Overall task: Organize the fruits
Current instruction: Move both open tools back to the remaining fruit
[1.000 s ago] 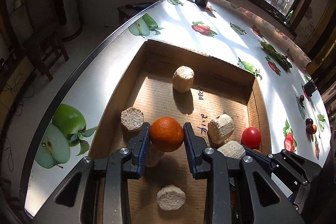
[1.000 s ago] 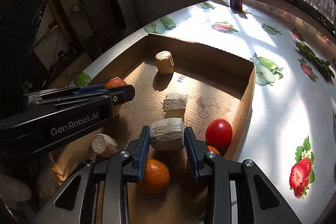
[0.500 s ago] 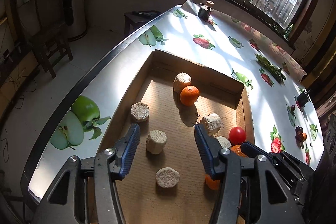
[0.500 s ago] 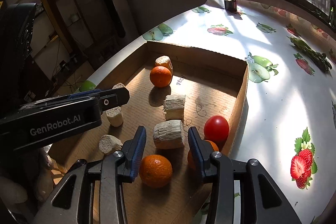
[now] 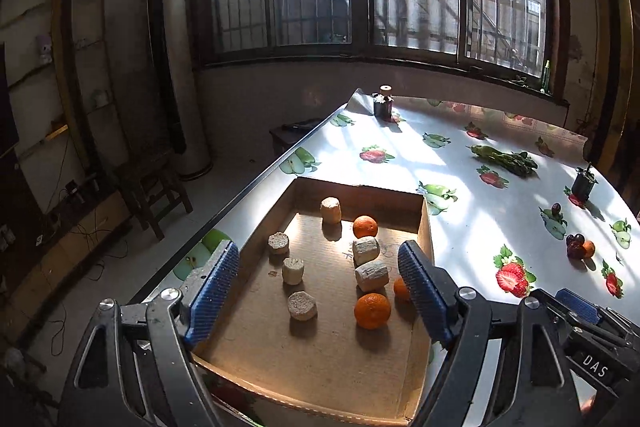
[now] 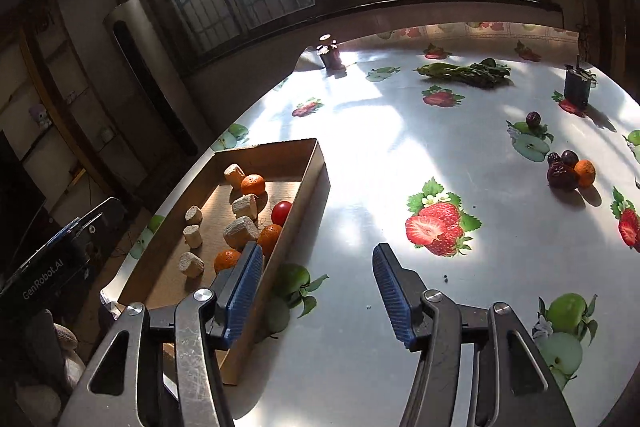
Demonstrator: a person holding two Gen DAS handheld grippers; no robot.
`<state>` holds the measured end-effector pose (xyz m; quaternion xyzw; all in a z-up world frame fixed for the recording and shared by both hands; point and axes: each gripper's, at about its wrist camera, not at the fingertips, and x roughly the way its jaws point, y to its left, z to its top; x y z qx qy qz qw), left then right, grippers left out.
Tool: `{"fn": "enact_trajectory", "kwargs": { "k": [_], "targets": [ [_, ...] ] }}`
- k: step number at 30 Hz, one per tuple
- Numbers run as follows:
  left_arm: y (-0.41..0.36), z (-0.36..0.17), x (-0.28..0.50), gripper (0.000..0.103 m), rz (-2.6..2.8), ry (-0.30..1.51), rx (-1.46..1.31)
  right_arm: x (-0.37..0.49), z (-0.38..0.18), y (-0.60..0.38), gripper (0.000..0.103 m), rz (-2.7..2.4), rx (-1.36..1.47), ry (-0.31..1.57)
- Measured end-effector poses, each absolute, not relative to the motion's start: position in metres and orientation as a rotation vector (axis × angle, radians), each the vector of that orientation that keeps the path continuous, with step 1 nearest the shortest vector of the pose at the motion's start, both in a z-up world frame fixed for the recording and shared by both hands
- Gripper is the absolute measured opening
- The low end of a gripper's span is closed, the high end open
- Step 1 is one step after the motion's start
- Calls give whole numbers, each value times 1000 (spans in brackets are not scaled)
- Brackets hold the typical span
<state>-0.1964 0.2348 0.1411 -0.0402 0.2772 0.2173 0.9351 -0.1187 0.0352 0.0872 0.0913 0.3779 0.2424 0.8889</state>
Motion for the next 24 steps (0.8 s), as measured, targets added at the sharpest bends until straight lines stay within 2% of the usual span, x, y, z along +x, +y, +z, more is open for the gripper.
{"fn": "enact_trajectory", "kwargs": {
  "k": [7, 24],
  "targets": [
    [202, 141, -194, 81, 402, 579, -23, -123, 86, 2, 62, 466, 256, 769],
    [175, 133, -182, 81, 362, 626, 10, -125, 77, -17, 62, 463, 279, 771]
  ]
}}
